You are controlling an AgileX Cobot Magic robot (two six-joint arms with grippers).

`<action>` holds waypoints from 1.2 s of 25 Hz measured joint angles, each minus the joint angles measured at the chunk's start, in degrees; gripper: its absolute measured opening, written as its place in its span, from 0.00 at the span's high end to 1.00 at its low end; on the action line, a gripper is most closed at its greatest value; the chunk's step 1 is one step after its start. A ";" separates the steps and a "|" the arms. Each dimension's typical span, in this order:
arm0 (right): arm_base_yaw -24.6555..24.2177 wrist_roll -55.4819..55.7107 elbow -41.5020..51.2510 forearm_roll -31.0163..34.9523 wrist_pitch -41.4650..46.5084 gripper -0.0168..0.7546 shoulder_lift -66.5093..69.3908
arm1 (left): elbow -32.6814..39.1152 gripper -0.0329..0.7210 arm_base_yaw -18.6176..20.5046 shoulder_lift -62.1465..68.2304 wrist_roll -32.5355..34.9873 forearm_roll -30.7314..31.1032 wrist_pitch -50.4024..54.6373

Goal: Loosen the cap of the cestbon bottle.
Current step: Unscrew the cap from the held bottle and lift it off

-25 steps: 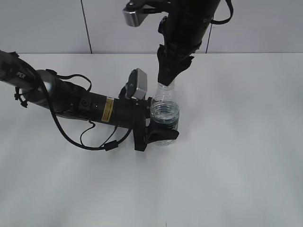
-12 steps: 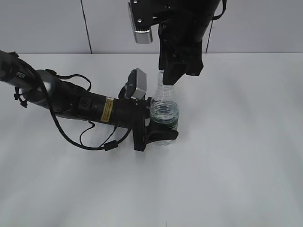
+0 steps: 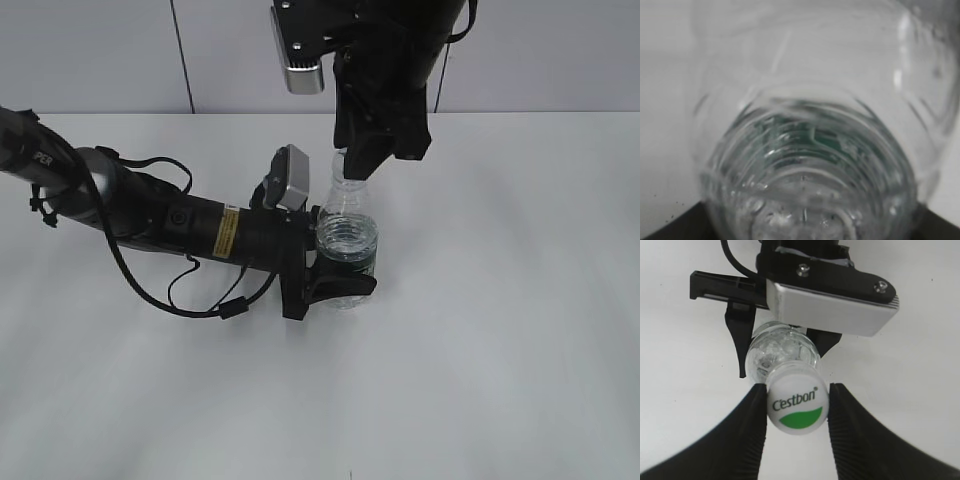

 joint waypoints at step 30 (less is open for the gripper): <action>-0.05 24.46 -4.05 1.44 -0.17 0.37 -3.43 | 0.00 0.41 0.06 0.00 -0.05 0.35 -0.33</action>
